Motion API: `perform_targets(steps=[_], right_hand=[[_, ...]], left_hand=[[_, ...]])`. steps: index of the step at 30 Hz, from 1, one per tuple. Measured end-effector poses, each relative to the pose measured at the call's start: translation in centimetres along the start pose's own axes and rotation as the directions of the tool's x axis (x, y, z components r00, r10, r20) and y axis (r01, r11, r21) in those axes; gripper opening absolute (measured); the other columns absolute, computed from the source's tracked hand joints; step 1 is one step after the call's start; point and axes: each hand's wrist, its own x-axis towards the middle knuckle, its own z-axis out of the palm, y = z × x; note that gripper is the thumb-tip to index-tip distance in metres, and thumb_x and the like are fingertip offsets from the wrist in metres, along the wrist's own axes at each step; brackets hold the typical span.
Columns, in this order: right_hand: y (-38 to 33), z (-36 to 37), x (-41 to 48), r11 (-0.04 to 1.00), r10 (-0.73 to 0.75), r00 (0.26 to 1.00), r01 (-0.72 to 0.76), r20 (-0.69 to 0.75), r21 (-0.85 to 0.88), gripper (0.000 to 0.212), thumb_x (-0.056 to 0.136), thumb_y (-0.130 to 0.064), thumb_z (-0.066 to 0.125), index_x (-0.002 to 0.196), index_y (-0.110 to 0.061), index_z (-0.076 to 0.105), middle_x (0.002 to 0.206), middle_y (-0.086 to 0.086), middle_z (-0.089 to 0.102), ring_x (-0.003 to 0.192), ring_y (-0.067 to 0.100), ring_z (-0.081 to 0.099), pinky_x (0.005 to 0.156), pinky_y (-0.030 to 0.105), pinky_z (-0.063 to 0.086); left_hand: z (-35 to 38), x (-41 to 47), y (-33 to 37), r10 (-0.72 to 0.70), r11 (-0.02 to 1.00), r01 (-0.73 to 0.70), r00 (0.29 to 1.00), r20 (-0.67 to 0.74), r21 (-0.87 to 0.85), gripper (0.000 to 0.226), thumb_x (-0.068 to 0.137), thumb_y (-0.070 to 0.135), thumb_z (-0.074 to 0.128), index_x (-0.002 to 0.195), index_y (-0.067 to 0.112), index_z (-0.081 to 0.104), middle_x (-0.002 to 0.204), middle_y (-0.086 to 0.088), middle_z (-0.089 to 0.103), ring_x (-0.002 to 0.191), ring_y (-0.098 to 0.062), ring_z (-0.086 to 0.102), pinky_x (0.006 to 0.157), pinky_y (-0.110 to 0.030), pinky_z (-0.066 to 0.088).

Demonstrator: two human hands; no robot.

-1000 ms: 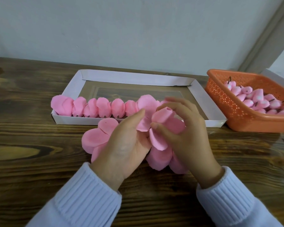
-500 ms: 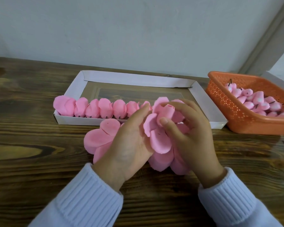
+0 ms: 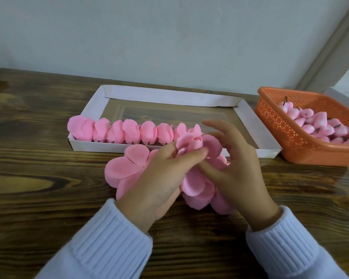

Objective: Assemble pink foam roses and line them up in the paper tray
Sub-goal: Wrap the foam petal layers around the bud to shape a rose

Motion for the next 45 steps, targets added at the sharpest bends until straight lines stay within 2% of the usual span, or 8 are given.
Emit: perform_targets(steps=[6, 9, 15, 22, 26, 33, 41, 45], right_hand=[[0.17, -0.13, -0.08, 0.985, 0.073, 0.997, -0.071, -0.006, 0.154, 0.038, 0.084, -0.016, 0.067, 0.115, -0.034, 0.055, 0.104, -0.028, 0.063, 0.097, 0.002, 0.063, 0.081, 0.016, 0.049], [0.38, -0.07, -0.04, 0.986, 0.099, 0.994, -0.092, -0.048, 0.139, 0.035, 0.082, -0.012, 0.066, 0.105, -0.036, 0.059, 0.099, -0.027, 0.064, 0.093, 0.002, 0.063, 0.077, 0.014, 0.048], [0.41, -0.13, -0.12, 0.989, 0.110, 0.992, -0.102, -0.065, 0.106, 0.031, 0.081, -0.006, 0.074, 0.098, -0.029, 0.064, 0.098, -0.019, 0.067, 0.092, 0.006, 0.065, 0.078, 0.019, 0.051], [0.44, -0.21, -0.19, 0.991, 0.119, 0.977, -0.106, -0.176, 0.082, 0.027, 0.087, -0.003, 0.065, 0.088, -0.030, 0.063, 0.082, -0.013, 0.068, 0.079, 0.004, 0.064, 0.071, 0.014, 0.048], [0.45, -0.29, -0.20, 0.995, 0.093, 0.971, -0.084, -0.221, 0.052, 0.025, 0.088, -0.003, 0.063, 0.087, -0.028, 0.063, 0.080, -0.015, 0.065, 0.077, 0.003, 0.062, 0.070, 0.013, 0.048], [0.01, -0.20, -0.14, 0.998, -0.013, 0.978, 0.025, -0.210, 0.055, 0.022, 0.085, -0.013, 0.066, 0.090, -0.034, 0.061, 0.083, -0.019, 0.065, 0.080, 0.005, 0.064, 0.072, 0.019, 0.051], [-0.16, -0.42, -0.17, 0.996, -0.052, 0.968, 0.067, -0.246, 0.052, 0.017, 0.083, -0.016, 0.068, 0.089, -0.031, 0.062, 0.083, -0.011, 0.066, 0.076, 0.010, 0.065, 0.070, 0.023, 0.052], [0.01, -0.53, -0.24, 0.999, -0.032, 0.970, 0.032, -0.239, -0.006, 0.017, 0.081, -0.010, 0.072, 0.088, -0.025, 0.064, 0.081, -0.009, 0.067, 0.074, 0.010, 0.064, 0.067, 0.020, 0.052]], left_hand=[[0.16, 0.19, 0.13, -0.050, 0.988, 0.047, 0.999, -0.016, -0.145, 0.023, 0.097, 0.008, 0.047, 0.108, -0.004, 0.063, 0.095, -0.018, 0.067, 0.097, -0.027, 0.063, 0.096, -0.041, 0.050], [0.12, 0.21, 0.08, -0.068, 0.989, 0.067, 0.998, -0.008, -0.129, 0.032, 0.097, 0.009, 0.045, 0.122, -0.003, 0.059, 0.105, -0.018, 0.063, 0.106, -0.028, 0.061, 0.105, -0.048, 0.042], [-0.05, 0.06, -0.02, -0.016, 1.000, 0.017, 1.000, 0.018, -0.020, 0.022, 0.094, 0.012, 0.056, 0.113, 0.009, 0.067, 0.106, -0.010, 0.074, 0.102, -0.018, 0.070, 0.090, -0.032, 0.055], [-0.28, 0.18, -0.15, -0.012, 0.997, 0.014, 1.000, 0.023, -0.082, 0.044, 0.081, 0.033, 0.061, 0.118, 0.010, 0.065, 0.112, -0.013, 0.072, 0.109, -0.025, 0.067, 0.097, -0.041, 0.052], [-0.38, 0.30, -0.09, -0.011, 0.996, 0.015, 0.999, 0.041, -0.091, 0.039, 0.093, 0.028, 0.055, 0.127, 0.011, 0.060, 0.119, -0.012, 0.069, 0.114, -0.026, 0.065, 0.102, -0.047, 0.047], [-0.56, 0.25, -0.44, 0.074, 0.992, -0.072, 0.997, -0.015, 0.102, 0.042, 0.079, 0.031, 0.075, 0.117, 0.013, 0.068, 0.111, -0.008, 0.073, 0.111, -0.024, 0.066, 0.103, -0.049, 0.047], [-0.40, 0.06, -0.34, 0.181, 0.906, -0.204, 0.979, 0.096, 0.372, 0.029, 0.087, 0.040, 0.064, 0.113, 0.027, 0.069, 0.108, 0.007, 0.073, 0.107, -0.007, 0.066, 0.098, -0.040, 0.051], [-0.27, 0.00, -0.41, 0.222, 0.835, -0.251, 0.968, 0.119, 0.489, 0.024, 0.093, 0.030, 0.063, 0.116, 0.027, 0.067, 0.107, 0.010, 0.072, 0.105, -0.004, 0.064, 0.096, -0.036, 0.052]])
